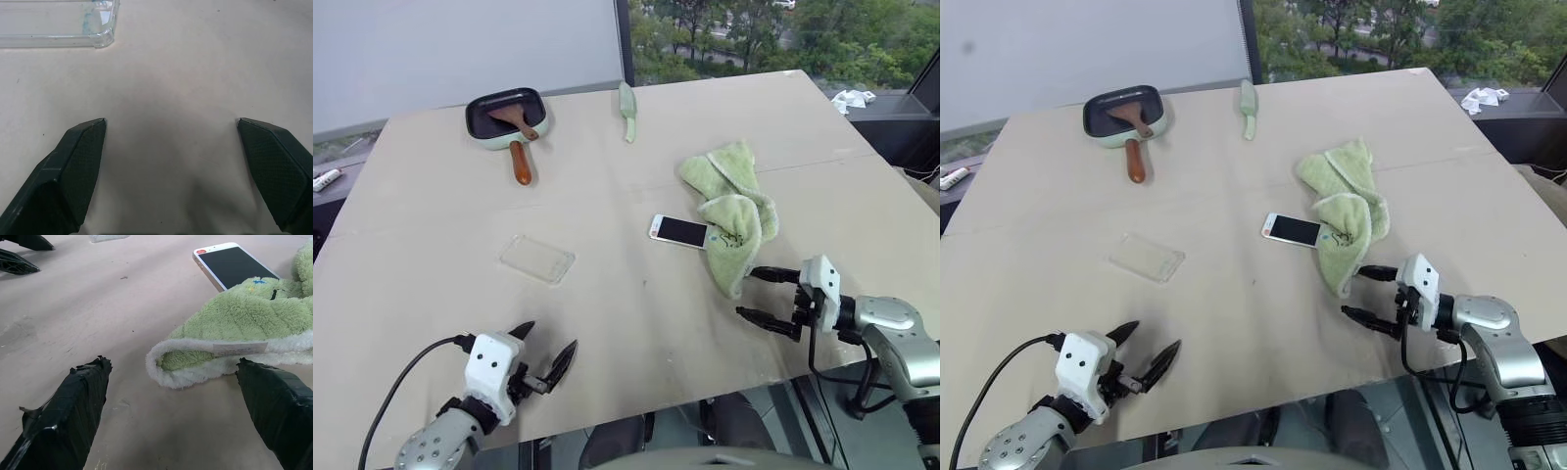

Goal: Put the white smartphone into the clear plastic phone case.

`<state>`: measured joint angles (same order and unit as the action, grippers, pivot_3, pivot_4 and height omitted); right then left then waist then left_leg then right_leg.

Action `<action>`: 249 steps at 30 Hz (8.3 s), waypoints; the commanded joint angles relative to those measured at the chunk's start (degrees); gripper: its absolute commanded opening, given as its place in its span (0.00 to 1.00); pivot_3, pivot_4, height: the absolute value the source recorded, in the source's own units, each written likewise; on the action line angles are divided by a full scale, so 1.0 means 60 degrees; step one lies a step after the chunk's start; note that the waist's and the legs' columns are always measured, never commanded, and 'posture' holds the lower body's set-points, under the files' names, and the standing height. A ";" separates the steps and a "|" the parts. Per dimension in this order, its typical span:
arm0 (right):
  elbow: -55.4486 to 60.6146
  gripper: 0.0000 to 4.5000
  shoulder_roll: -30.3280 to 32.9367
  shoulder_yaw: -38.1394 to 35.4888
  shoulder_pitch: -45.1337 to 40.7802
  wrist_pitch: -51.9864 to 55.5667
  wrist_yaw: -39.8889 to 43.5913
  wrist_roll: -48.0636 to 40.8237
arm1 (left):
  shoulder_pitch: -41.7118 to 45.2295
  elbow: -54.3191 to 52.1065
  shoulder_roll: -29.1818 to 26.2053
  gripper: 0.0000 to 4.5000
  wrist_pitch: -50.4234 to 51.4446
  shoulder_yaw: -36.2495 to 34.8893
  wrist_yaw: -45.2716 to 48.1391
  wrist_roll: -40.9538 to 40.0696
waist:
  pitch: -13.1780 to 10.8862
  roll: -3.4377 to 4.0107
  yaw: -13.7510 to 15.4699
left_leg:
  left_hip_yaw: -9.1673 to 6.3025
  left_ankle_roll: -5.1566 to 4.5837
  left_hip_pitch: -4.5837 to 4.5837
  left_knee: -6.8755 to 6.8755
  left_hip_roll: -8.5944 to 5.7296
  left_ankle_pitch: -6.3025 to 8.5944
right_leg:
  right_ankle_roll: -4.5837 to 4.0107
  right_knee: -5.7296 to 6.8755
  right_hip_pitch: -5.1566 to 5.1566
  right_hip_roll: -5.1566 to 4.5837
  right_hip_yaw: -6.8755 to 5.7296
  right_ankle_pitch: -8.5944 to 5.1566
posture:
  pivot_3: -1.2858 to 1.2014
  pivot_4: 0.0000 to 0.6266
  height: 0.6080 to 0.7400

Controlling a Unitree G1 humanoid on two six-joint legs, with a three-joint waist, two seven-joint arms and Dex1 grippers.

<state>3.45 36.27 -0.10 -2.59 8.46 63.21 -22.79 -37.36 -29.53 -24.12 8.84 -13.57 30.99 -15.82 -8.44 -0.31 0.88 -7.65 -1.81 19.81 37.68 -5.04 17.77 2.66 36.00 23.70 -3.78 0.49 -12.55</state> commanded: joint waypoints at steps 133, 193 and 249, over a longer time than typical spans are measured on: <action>0.4177 1.00 0.0209 0.0114 -0.2450 0.3454 -0.0654 -0.2163 | 0.8873 0.9940 -0.5963 0.50 -0.2427 0.1928 0.8737 0.0952 | -0.0009 -0.0015 -0.0302 | 0.0116 -0.0005 0.0177 0.0114 0.0015 0.0004 | -0.0006 0.0139 0.0250 0.0033 0.0064 0.0062 | 0.52 0.24 1.00; 0.3812 1.00 0.0354 0.0177 -0.1843 0.2588 -0.0660 -0.1701 | 0.9559 1.1740 -0.4953 0.52 -0.4451 0.2256 0.9144 0.1259 | 0.0014 -0.0019 -0.0283 | 0.0123 -0.0007 0.0159 0.0128 0.0013 0.0004 | -0.0004 0.0159 0.0239 0.0032 0.0068 0.0064 | 0.52 0.24 1.00; 0.0379 1.00 0.0210 0.1063 -0.3480 0.1728 -0.0856 0.0819 | 0.6923 0.0398 -0.3148 1.00 0.2877 0.0663 0.4736 -0.1977 | 0.0034 -0.0023 -0.0289 | 0.0127 -0.0017 0.0163 0.0161 0.0018 0.0011 | 0.0009 0.0157 0.0226 0.0034 0.0117 0.0071 | 0.52 0.24 1.00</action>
<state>6.65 38.03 5.67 -22.16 18.86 58.36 -18.45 5.18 -23.68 -42.20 23.97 -5.75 60.34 -24.67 -8.24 -0.44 -0.86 -6.88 -1.92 20.78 38.64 -4.93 17.84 2.71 36.92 25.06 -3.58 1.20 -12.13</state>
